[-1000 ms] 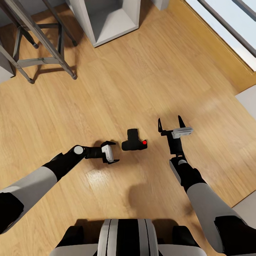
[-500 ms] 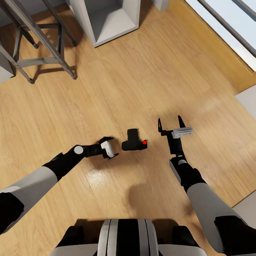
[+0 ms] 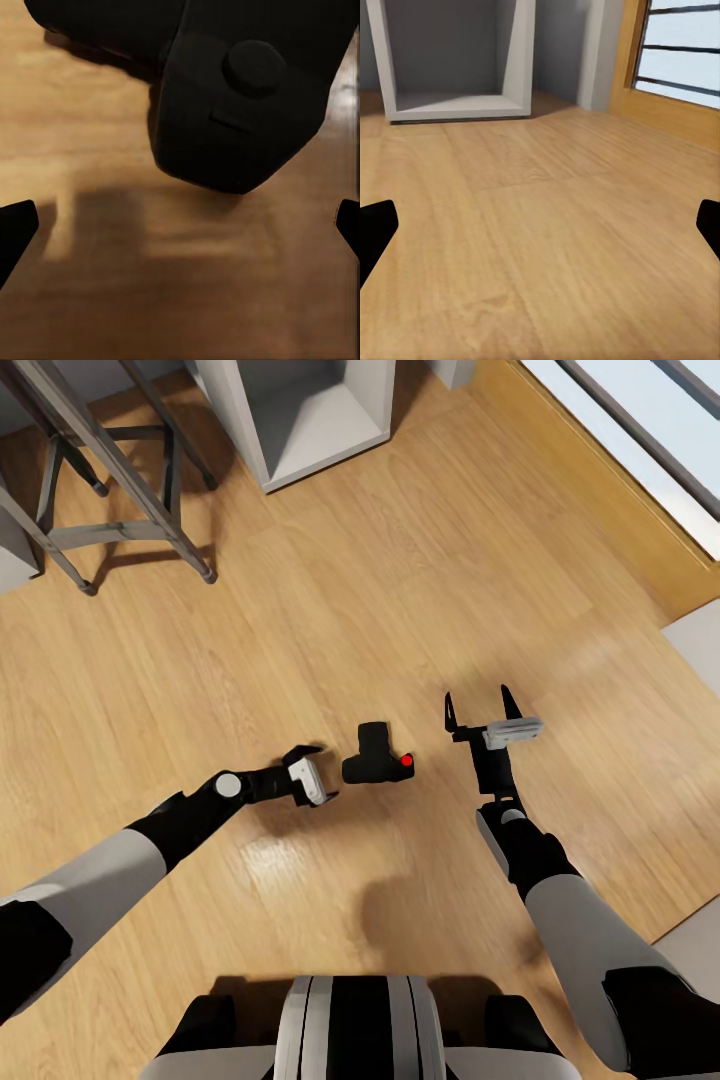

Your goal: Attach the digital camera to the camera tripod in the bedroom.

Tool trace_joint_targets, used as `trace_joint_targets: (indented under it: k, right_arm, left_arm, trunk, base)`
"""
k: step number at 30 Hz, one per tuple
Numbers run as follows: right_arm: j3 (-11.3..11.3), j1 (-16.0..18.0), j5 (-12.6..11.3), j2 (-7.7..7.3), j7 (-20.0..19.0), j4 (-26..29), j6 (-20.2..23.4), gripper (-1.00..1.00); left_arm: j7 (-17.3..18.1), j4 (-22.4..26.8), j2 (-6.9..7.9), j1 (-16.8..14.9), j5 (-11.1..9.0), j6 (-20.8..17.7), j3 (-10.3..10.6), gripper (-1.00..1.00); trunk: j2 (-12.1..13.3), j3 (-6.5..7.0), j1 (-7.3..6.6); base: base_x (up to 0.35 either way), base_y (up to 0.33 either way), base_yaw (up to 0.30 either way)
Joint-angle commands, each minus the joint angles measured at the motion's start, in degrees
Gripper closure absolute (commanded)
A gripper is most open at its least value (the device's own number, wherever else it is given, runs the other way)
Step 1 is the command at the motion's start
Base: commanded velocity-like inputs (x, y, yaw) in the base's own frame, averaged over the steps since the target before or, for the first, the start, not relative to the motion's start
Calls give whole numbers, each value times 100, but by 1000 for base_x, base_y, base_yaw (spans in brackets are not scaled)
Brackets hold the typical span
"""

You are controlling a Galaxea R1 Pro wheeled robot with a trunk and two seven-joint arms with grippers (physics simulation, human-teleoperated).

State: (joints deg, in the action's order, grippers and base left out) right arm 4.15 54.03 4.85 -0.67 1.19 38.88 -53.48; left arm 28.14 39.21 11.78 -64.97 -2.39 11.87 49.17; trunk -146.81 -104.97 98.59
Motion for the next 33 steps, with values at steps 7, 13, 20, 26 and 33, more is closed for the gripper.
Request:
trace_joint_targets:
  k: [7,13,20,26,33]
  right_arm:
    - [7,3,16,-3,13,-3,-12,-100]
    - [7,3,16,-3,13,-3,-13,-100]
    - [7,3,16,-3,13,-3,-13,-100]
    - [7,3,16,-3,13,-3,-13,-100]
    - [7,3,16,-3,13,-3,-13,-100]
  left_arm:
    - [-16,-14,-32,-7,-23,17,311,-100]
    - [-27,-18,-69,-7,-8,17,693,-100]
    - [-27,-18,-75,-7,-7,16,703,-100]
    - [-28,-24,-109,-7,-9,-21,657,-100]
    - [-70,-27,-116,-7,-10,-26,625,-100]
  trunk:
    - [-1,-3,-1]
    - [-1,-3,-1]
    - [-1,-3,-1]
    - [-1,-3,-1]
    - [-1,-3,-1]
  base:
    - [0,0,0]
    - [0,0,0]
    - [0,0,0]
    - [0,0,0]
    - [0,0,0]
